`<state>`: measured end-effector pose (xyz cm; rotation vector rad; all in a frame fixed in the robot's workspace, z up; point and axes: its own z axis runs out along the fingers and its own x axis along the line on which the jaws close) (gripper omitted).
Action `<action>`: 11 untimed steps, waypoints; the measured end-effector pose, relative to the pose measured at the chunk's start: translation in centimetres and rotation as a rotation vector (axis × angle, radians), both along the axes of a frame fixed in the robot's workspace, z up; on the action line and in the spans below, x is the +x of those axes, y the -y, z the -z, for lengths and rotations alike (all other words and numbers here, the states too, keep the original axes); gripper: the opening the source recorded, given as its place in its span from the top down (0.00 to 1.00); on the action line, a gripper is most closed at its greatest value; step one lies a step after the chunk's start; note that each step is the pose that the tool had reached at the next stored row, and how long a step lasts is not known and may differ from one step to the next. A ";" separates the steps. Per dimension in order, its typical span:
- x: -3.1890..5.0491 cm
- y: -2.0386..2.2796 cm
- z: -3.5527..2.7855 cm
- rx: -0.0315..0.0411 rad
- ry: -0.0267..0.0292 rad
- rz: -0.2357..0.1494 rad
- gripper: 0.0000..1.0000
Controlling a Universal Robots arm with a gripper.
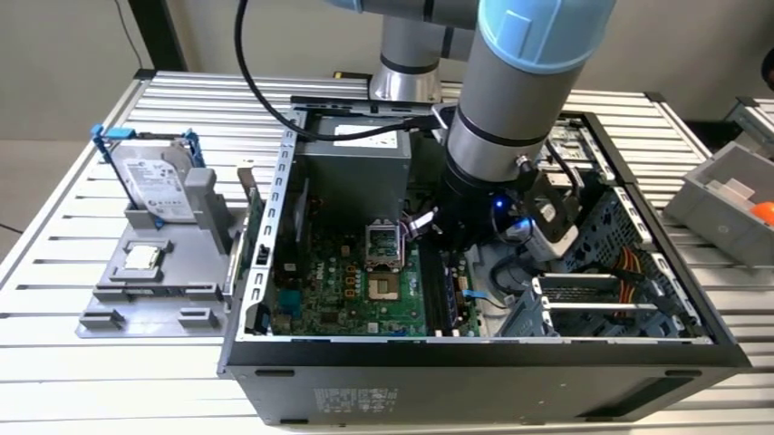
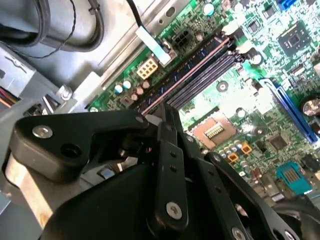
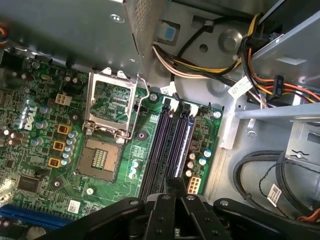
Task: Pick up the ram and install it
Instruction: 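Insert the ram into the slot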
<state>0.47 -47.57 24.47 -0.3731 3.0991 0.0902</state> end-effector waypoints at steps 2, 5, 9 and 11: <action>0.00 0.00 0.00 0.0000 0.0000 -0.011 1.00; 0.00 0.00 0.00 -0.0001 0.0000 -0.025 1.00; 0.00 0.00 0.00 0.0000 0.0000 -0.045 1.00; 0.00 0.00 0.00 -0.0001 0.0000 -0.055 1.00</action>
